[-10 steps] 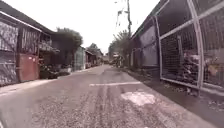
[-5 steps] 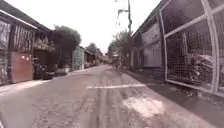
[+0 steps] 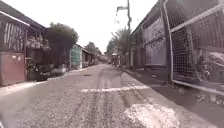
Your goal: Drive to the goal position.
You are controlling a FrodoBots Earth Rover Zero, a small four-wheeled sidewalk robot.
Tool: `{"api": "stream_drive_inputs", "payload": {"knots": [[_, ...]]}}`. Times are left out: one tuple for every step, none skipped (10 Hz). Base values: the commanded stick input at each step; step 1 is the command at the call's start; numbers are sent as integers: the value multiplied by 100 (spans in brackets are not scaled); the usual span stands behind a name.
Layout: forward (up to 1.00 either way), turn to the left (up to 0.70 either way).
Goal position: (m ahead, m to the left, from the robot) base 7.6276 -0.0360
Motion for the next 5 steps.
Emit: {"api": "stream_drive_inputs", "payload": {"knots": [[70,1],[70,1],[70,1],[70,1],[70,1]]}}
